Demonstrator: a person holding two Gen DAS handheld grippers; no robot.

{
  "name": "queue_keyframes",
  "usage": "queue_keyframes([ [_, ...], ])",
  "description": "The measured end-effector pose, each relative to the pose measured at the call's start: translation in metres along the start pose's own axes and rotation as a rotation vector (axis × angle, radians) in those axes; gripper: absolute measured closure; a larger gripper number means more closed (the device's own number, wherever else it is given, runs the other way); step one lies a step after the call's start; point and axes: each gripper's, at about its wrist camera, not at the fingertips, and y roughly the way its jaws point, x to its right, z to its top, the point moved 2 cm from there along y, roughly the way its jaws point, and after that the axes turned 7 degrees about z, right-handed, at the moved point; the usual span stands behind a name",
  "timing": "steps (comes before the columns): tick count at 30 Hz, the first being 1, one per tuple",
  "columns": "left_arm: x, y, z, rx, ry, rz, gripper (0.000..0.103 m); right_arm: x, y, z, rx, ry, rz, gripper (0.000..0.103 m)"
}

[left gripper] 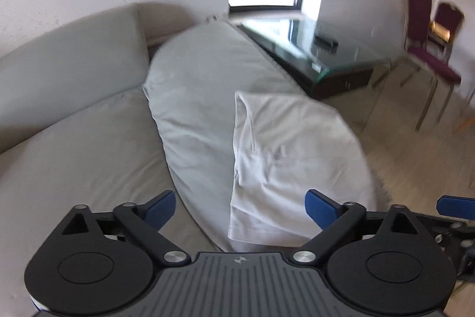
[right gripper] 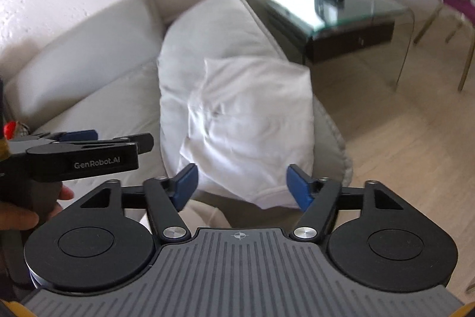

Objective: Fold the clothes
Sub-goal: 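Lower the folded shirt onto the sofa arm and open both grippers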

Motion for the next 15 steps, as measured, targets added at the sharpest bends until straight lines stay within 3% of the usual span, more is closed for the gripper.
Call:
queue_keyframes([
  [3,0.003,-0.030,0.003,0.056,0.012,0.004,0.001,-0.016,-0.029,0.004,0.030,-0.061,-0.029,0.023],
  [7,0.010,-0.063,0.004,0.083,0.019,-0.051,0.001,-0.021,-0.061,0.009,0.030,-0.080,-0.006,0.021],
  [15,0.035,-0.084,-0.006,0.117,0.052,-0.019,0.001,-0.004,-0.085,-0.002,0.032,-0.035,-0.020,0.020],
])
